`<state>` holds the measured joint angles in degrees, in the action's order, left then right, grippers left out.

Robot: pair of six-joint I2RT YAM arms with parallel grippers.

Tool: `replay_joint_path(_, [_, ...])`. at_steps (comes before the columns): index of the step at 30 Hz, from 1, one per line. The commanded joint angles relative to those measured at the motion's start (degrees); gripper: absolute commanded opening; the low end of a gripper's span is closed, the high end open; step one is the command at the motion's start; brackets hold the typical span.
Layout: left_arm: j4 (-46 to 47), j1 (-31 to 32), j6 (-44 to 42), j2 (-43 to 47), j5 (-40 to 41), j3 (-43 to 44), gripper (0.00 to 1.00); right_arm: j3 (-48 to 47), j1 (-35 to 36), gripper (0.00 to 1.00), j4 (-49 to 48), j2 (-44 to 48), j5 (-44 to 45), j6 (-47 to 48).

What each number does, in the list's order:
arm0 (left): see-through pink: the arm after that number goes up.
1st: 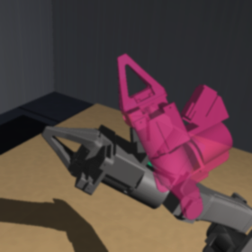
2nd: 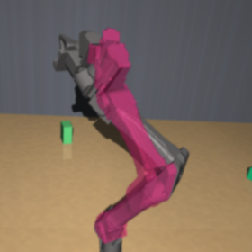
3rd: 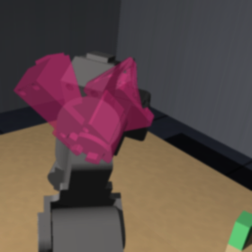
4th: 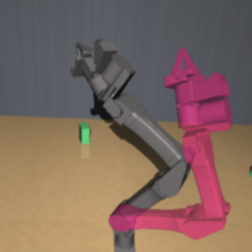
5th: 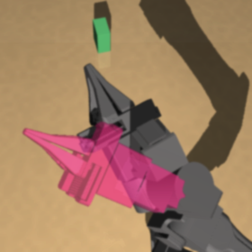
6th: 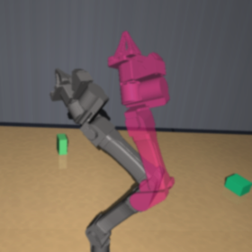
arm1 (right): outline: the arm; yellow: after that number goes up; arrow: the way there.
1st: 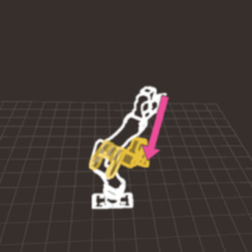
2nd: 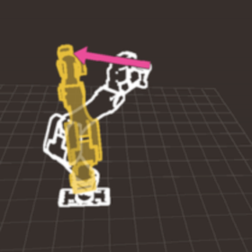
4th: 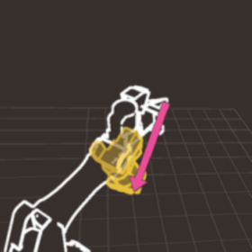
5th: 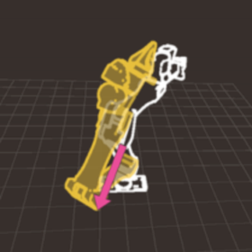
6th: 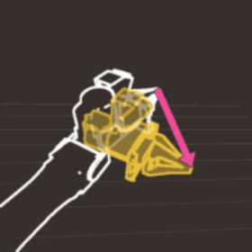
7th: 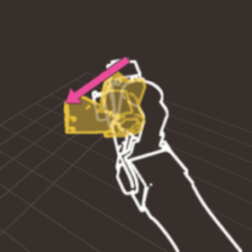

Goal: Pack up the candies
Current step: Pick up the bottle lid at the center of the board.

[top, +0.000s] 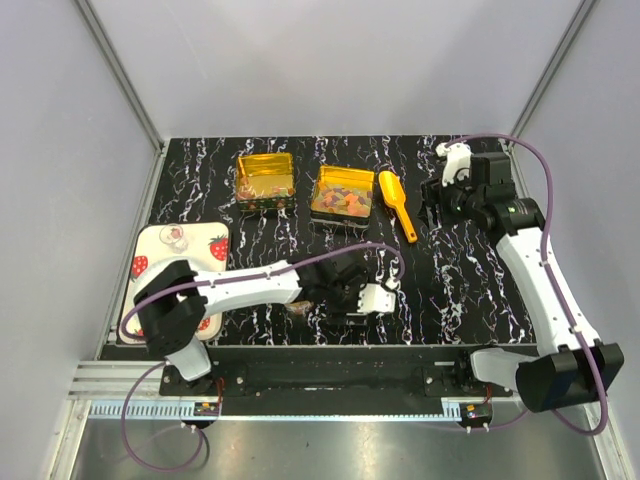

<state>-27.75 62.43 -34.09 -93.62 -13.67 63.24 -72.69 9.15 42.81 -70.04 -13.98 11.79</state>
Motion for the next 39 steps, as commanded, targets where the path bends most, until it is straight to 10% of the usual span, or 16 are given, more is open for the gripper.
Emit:
replay_joint_path(1, [2.25, 1.2, -1.25, -2.88, 2.32, -1.63, 0.66, 0.35, -0.71, 0.68, -1.59, 4.03, -3.6, 0.69])
replay_joint_path(12, [7.09, 2.6, -0.81, -6.65, 3.3, -4.0, 0.49, 2.02, -2.2, 0.69, -2.46, 5.7, -5.09, 0.95])
replay_joint_path(20, [7.71, 2.87, -0.19, -7.63, 2.86, -4.18, 0.01, 1.85, -2.56, 0.67, -2.73, 6.76, -5.36, 1.56])
replay_joint_path(27, [4.99, 1.29, -0.63, -2.54, -1.69, -2.6, 0.0, 2.11, -2.56, 0.61, -1.94, 6.76, -8.34, 7.79])
replay_joint_path(39, [-10.82, -14.18, -1.68, 4.68, -33.94, 9.17, 0.0, 9.57, -2.64, 0.66, -1.59, 16.86, -22.57, 27.04])
